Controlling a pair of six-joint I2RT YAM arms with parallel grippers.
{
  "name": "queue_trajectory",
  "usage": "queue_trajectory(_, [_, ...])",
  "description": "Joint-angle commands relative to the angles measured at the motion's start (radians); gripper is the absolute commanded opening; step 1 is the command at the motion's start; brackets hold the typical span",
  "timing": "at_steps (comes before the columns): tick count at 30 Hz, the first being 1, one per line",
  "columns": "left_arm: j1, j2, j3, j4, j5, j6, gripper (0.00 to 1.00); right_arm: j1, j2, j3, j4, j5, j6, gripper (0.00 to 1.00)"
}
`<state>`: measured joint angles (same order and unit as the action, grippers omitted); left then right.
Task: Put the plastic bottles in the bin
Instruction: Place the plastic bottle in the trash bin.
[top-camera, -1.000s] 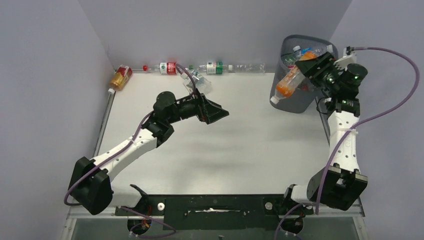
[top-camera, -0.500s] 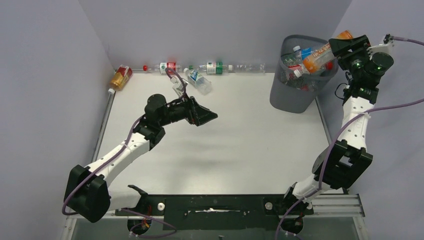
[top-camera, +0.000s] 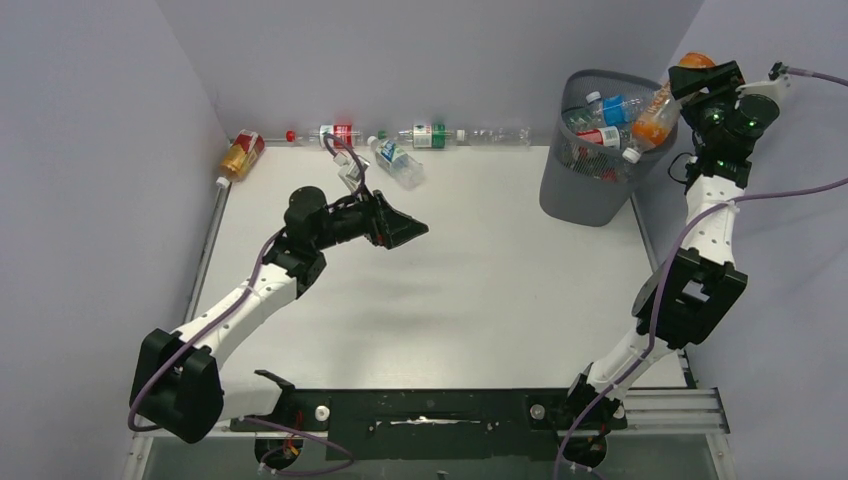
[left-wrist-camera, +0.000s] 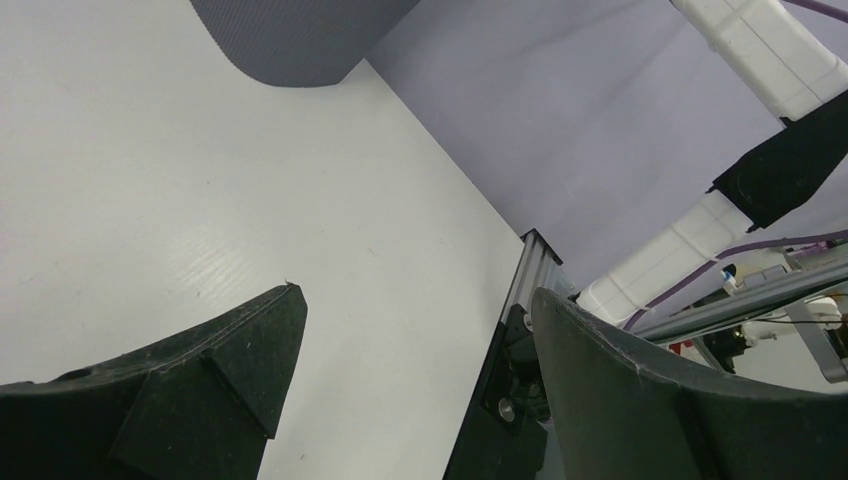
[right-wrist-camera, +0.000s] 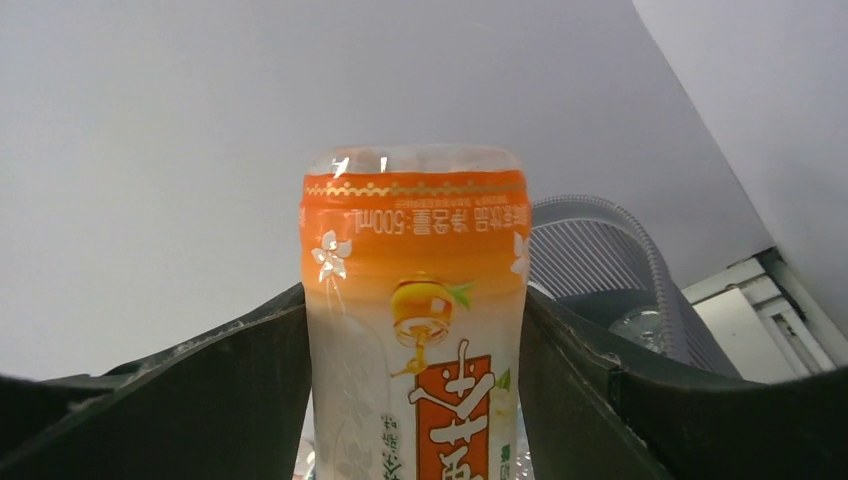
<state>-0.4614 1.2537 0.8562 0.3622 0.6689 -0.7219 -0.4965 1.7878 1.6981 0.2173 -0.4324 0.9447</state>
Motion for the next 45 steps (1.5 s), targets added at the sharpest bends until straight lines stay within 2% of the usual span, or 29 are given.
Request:
queue_trajectory(1, [0.022, 0.054, 0.040, 0.050, 0.022, -0.013, 0.84, 0.022, -0.029, 0.057, -0.042, 0.059, -0.114, 0.67])
queue_trajectory(5, [0.030, 0.107, 0.076, 0.050, 0.026, -0.024, 0.84, 0.049, -0.027, 0.070, -0.117, 0.098, -0.198, 0.67])
queue_trajectory(8, [0.030, 0.121, 0.092, 0.048, 0.028, -0.028, 0.84, 0.043, -0.005, 0.095, -0.091, 0.079, -0.171, 0.61])
queue_trajectory(10, [0.029, 0.117, 0.094, 0.040, 0.023, -0.027, 0.84, 0.043, 0.004, 0.105, -0.100, 0.076, -0.149, 0.60])
queue_trajectory(16, [0.029, 0.098, 0.062, 0.050, 0.002, -0.035, 0.84, 0.044, -0.044, -0.057, 0.108, 0.064, 0.010, 0.57])
queue_trajectory(19, [0.029, 0.102, 0.056, 0.057, 0.005, -0.040, 0.84, 0.075, -0.078, -0.133, 0.208, 0.138, 0.046, 0.57])
queue_trajectory(24, [0.030, 0.094, 0.055, 0.046, 0.014, -0.029, 0.84, 0.141, -0.089, -0.136, 0.264, 0.272, 0.041, 0.58])
queue_trajectory(34, [0.032, 0.093, 0.047, 0.056, 0.038, -0.023, 0.85, 0.271, -0.124, -0.157, 0.273, 0.633, -0.086, 0.61])
queue_trajectory(45, [0.046, 0.081, 0.043, 0.052, 0.058, -0.014, 0.85, 0.316, -0.074, -0.105, 0.272, 0.807, -0.096, 0.61])
